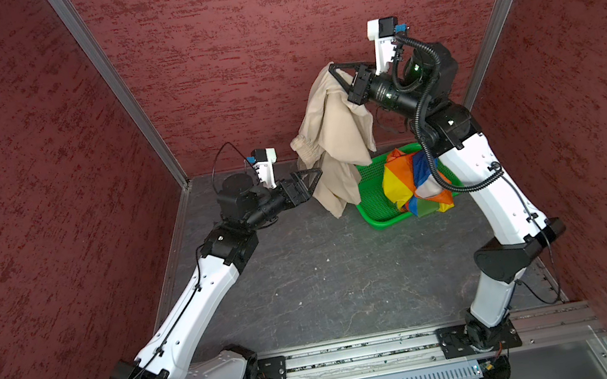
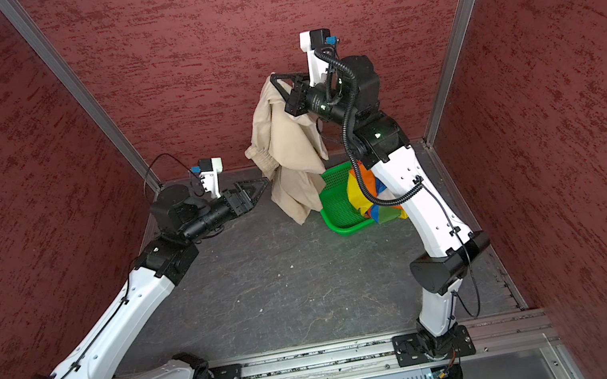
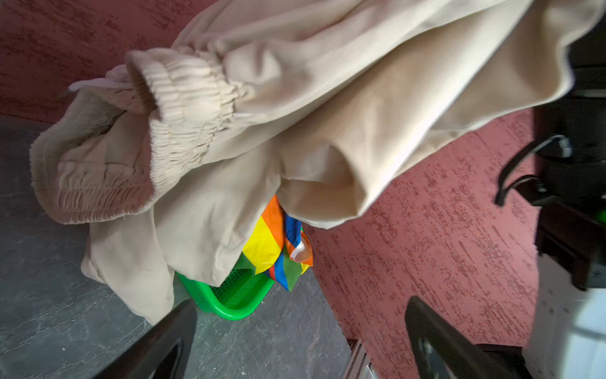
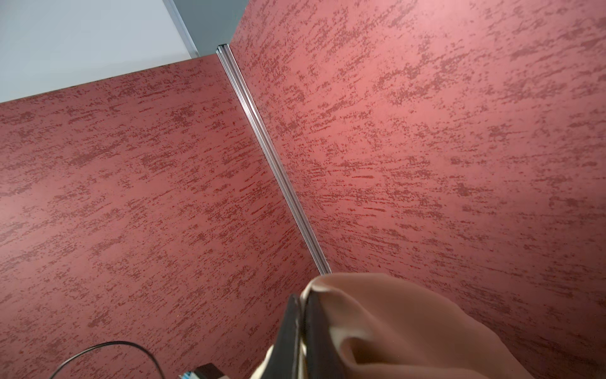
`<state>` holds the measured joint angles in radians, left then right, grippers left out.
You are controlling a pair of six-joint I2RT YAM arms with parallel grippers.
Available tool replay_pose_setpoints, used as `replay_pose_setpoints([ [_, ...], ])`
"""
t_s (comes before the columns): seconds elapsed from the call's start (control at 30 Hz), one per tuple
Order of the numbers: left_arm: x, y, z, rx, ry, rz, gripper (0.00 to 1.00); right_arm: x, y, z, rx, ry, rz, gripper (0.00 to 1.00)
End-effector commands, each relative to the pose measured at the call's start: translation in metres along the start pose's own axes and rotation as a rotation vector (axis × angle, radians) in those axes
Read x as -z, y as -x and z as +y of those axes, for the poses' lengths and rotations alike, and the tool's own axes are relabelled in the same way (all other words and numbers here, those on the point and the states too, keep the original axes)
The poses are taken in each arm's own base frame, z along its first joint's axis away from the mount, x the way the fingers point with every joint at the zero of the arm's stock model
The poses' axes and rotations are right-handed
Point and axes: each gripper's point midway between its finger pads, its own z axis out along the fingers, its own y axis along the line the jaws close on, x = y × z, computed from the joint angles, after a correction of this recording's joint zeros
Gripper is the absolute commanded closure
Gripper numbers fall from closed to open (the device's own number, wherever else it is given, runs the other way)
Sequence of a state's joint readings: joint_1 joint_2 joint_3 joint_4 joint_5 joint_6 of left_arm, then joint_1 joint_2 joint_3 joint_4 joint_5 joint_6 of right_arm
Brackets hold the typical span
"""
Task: Fold and stack the shorts
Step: 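Grasp the hanging waistband of the shorts with the left gripper while right holds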
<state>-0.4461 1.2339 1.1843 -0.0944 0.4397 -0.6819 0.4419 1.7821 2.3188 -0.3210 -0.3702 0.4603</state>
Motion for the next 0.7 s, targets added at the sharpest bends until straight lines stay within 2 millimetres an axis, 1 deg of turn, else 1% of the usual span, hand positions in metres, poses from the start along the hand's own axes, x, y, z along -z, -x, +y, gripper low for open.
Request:
replay_pose_setpoints([
  [0.0,-0.002,0.022,0.009,-0.005,0.038,-0.045,0.0,0.026,0.04,0.039,0.038,0.065,-0.092,1.0],
  [0.07,0.0,0.035,0.009,0.017,0.011,-0.08,0.0,0.03,0.041,0.039,0.044,0.052,-0.09,1.0],
  [0.17,0.0,0.049,-0.002,0.027,-0.055,-0.11,0.01,0.035,0.04,0.04,0.047,0.043,-0.09,1.0],
  [0.23,-0.002,0.055,-0.012,0.019,-0.099,-0.114,0.01,0.038,0.041,0.04,0.051,0.042,-0.096,1.0],
  [0.3,-0.007,0.056,-0.02,0.022,-0.135,-0.095,0.01,0.039,0.041,0.041,0.051,0.043,-0.099,1.0],
  [0.37,-0.014,0.051,-0.026,0.046,-0.17,-0.051,0.12,0.04,0.039,0.039,0.057,0.035,-0.093,1.0],
  [0.4,-0.016,0.047,-0.029,0.055,-0.195,-0.03,0.15,0.04,0.04,0.039,0.059,0.031,-0.093,1.0],
  [0.47,-0.016,0.037,-0.037,0.085,-0.242,0.009,0.15,0.041,0.04,0.039,0.063,0.025,-0.092,1.0],
  [0.57,-0.01,0.024,-0.041,0.118,-0.268,0.024,0.09,0.042,0.04,0.039,0.065,0.027,-0.097,1.0],
  [0.67,-0.002,0.013,-0.038,0.15,-0.267,0.042,0.06,0.041,0.039,0.038,0.065,0.025,-0.098,1.0],
])
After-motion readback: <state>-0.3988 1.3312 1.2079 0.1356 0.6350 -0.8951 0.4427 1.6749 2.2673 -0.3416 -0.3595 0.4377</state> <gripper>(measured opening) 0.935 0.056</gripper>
